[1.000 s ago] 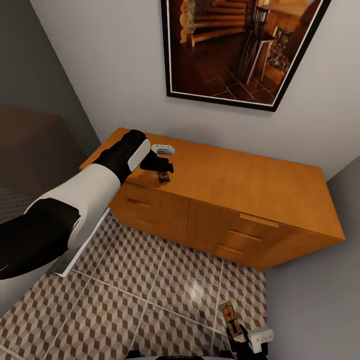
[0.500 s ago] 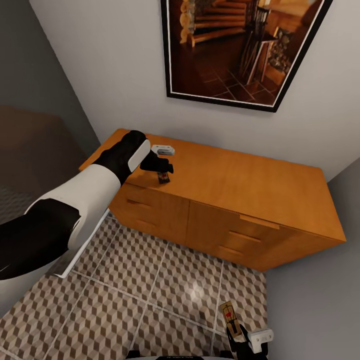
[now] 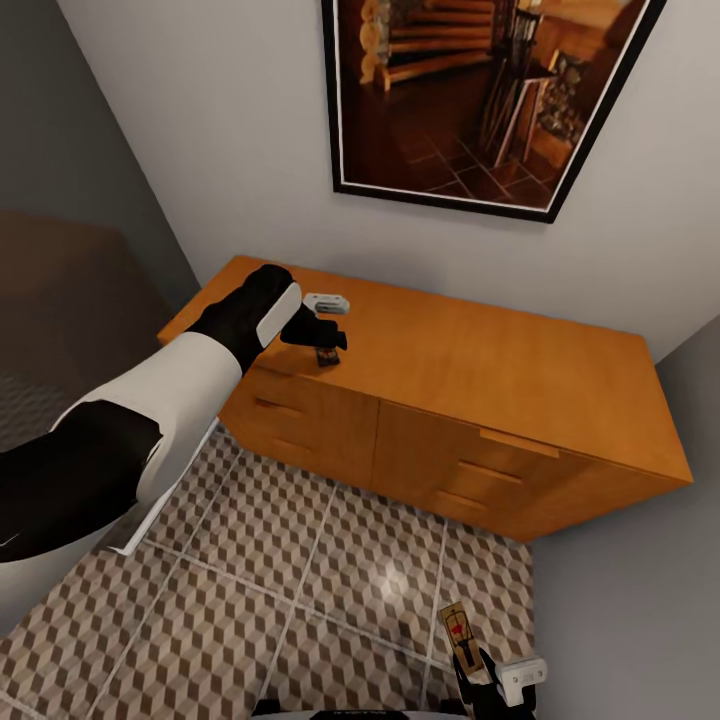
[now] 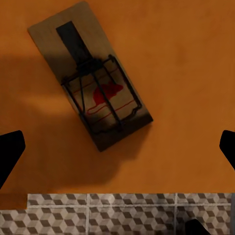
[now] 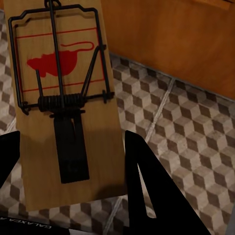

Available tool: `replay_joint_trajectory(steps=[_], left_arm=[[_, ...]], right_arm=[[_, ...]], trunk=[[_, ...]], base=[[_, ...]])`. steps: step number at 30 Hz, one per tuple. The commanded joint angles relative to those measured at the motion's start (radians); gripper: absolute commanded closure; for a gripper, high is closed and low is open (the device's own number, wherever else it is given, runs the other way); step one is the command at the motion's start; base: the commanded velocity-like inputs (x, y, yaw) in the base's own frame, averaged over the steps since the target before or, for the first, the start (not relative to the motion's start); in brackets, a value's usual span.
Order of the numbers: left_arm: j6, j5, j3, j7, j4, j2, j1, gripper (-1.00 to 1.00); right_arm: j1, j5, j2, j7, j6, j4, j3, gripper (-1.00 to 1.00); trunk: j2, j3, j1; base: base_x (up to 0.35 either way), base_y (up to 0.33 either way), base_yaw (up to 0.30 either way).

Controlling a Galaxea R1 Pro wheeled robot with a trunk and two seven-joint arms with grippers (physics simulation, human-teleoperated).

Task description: Take the four mousetraps from the cabinet in the bathroom and place them on the bathroom floor. Make sure all four end up on the same floor surface, and ensure that at least two of them are either under or directly next to the same bathroom sink.

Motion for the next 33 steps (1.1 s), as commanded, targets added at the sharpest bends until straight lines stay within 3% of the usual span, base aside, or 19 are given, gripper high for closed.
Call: replay_joint_trajectory(steps=[1,33], left_arm=[[0.002,0.007,-0.007,0.003,-0.001,0.001,-0.001,-1.0],[0.002,0.007,-0.007,0.003,-0.001,0.001,-0.001,-1.0]], right_arm=[[-0.001,-0.012,0.0,0.014,-0.003,0.001,0.001,1.0],[-0.001,-0.012,0.001,0.014,-0.004,0.001,0.002,1.0]], trunk=[[-0.002,-0.002,0.0],[-0.002,-0.007,0.0]], base=[[0.0,0.0,0.0],[0.025,0.0,0.0]])
